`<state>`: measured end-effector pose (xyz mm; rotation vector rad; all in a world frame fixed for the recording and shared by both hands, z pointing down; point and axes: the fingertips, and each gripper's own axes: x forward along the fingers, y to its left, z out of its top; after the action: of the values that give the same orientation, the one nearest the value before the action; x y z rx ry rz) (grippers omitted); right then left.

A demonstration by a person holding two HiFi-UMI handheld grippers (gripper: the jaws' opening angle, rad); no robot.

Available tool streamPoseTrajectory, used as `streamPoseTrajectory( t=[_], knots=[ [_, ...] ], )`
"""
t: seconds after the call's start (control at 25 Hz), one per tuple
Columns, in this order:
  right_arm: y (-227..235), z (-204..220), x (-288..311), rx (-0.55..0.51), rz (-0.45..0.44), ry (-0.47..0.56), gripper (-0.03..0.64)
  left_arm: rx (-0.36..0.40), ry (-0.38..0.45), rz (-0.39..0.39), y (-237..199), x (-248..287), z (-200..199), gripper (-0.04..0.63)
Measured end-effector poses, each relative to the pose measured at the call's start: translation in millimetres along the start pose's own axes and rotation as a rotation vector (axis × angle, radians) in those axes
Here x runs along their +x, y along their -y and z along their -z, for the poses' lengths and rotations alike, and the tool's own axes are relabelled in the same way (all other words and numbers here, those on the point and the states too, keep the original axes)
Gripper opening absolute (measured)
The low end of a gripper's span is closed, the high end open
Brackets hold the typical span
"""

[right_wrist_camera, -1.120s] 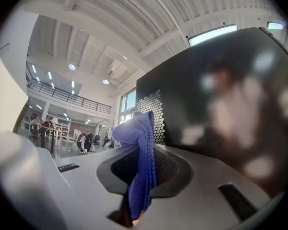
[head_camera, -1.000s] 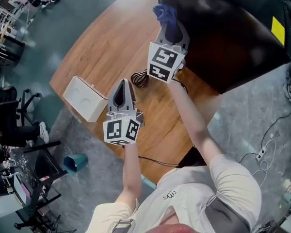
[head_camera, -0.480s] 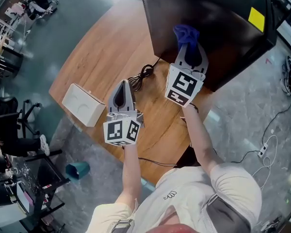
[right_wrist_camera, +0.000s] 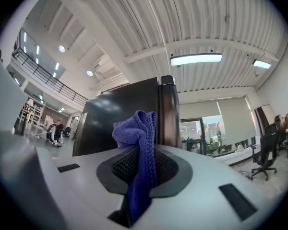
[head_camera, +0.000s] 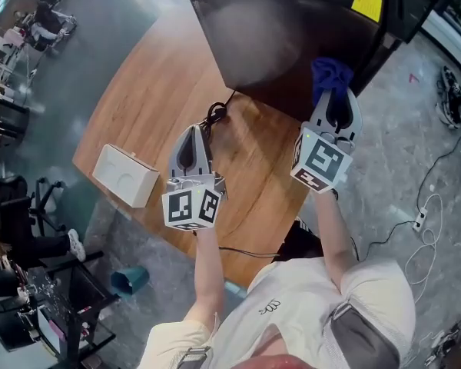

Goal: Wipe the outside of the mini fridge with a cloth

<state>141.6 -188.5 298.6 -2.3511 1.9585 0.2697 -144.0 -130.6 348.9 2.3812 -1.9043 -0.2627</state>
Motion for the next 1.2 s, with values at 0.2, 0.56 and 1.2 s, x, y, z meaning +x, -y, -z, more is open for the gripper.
streamPoseTrajectory(
  t=[0.2, 0.56, 1.2],
  knots=[
    [40, 1, -14, -0.036, 0.053, -0.013, 0.061, -0.010, 0.005, 0.031, 18, 4, 1, 0.005],
    [79, 2, -23, 0.012, 0.095, -0.019, 0.061, -0.005, -0.005, 0.083, 49, 14, 5, 0.005],
    [-140, 1, 15, 0.134, -0.323, 0.030, 0.061, 0.002, -0.016, -0.024, -4, 6, 21, 0.005]
  ],
)
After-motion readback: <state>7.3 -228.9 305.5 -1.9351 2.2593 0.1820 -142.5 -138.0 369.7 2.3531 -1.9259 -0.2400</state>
